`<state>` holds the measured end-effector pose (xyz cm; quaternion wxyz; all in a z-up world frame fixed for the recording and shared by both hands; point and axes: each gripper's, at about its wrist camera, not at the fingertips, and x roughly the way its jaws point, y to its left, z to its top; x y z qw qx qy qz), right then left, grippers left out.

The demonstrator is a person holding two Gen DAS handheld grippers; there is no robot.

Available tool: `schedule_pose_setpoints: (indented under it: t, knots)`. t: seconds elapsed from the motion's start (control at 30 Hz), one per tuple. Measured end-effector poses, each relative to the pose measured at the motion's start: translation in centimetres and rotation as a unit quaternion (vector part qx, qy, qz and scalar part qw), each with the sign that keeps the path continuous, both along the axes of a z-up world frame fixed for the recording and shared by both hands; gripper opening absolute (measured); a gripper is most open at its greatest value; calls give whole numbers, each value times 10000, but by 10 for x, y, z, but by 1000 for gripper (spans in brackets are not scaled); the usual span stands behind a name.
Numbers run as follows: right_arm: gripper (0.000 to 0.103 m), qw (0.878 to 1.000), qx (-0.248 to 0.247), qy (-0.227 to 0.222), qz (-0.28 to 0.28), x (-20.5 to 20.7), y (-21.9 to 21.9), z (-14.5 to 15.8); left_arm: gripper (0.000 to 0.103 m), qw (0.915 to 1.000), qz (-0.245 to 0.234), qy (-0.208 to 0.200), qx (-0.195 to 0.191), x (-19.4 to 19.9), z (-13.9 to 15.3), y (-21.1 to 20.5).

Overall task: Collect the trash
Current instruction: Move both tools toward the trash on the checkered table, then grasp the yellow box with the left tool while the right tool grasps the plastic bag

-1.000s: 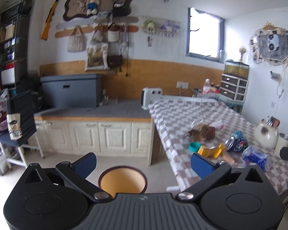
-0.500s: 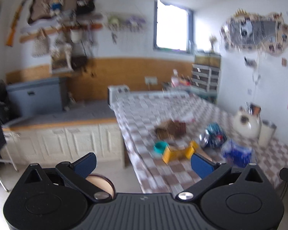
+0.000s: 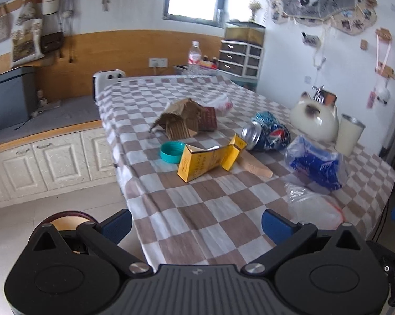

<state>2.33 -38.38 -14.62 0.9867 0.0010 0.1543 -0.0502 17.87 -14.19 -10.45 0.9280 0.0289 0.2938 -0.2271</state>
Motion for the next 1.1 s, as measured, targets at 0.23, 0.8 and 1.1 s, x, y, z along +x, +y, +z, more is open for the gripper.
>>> schedule_pose_setpoints:
  t: [0.23,0.8,1.1]
  knots:
    - [103,9973,-658,44,-323,25,24,-11,103,9935,-1098,-316,2,32,-3,-7]
    - [44,9866,-1476,662,-197,71,49,-20,72,9534,-2085,-1163,1843,107,-24,-45]
    - [32,9559,-2748,1000,-280,82,72,-24,63,9386,-2360,-1368,2111,118,-38,-62]
